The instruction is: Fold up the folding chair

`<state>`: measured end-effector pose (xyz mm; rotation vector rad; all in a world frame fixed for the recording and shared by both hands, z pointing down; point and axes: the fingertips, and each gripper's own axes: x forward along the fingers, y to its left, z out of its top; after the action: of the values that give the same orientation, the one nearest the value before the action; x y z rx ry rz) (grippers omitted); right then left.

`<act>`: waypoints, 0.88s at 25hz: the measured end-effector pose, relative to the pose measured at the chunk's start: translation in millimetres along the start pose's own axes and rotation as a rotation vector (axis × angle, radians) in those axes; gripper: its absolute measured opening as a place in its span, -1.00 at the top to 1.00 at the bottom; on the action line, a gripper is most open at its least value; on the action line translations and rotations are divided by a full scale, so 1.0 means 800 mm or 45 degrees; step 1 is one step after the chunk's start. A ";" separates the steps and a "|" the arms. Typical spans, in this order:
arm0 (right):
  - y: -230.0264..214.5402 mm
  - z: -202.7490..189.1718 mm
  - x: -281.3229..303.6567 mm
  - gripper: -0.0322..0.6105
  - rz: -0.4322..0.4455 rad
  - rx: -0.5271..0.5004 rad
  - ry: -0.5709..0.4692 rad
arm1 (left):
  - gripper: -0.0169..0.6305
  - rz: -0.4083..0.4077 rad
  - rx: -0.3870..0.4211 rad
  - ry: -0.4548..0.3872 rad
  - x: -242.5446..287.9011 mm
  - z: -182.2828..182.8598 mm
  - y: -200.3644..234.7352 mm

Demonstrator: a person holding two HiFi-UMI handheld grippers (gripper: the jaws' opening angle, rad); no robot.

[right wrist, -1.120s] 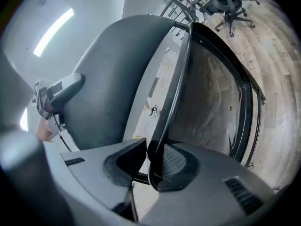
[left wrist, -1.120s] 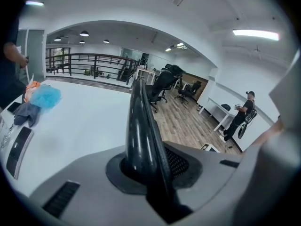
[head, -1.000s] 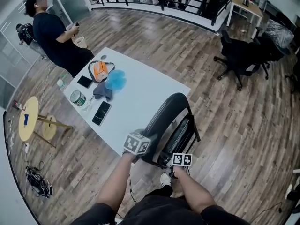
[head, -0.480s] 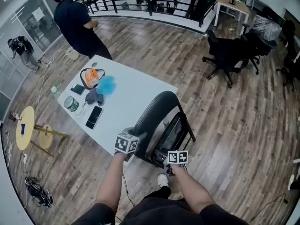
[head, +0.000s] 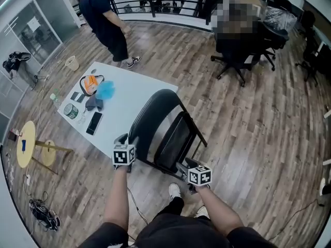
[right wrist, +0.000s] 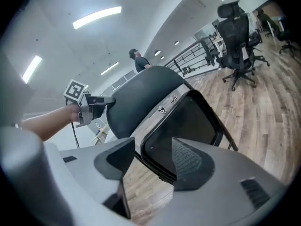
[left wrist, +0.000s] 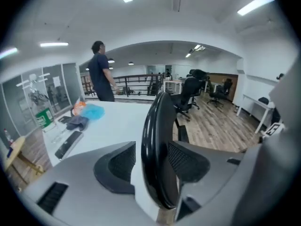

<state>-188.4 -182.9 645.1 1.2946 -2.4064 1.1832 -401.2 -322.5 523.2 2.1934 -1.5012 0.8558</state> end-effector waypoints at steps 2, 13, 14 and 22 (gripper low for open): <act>-0.009 0.005 -0.049 0.17 -0.054 -0.071 -0.067 | 0.28 0.129 -0.013 -0.085 -0.034 0.006 -0.001; -0.002 0.056 -0.347 0.47 -0.410 -0.497 -0.458 | 0.73 -0.268 -0.017 -0.414 -0.164 0.003 -0.298; -0.003 0.057 -0.371 0.64 -0.472 -0.524 -0.482 | 0.77 -0.324 -0.005 -0.430 -0.172 0.002 -0.327; 0.011 0.039 -0.524 0.86 -0.755 -0.655 -0.656 | 0.93 -0.586 0.039 -0.557 -0.249 -0.005 -0.469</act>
<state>68.0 63.5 420.1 2.0613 -2.1152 0.0670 -106.9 -35.1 415.7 2.7139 -1.0614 0.2620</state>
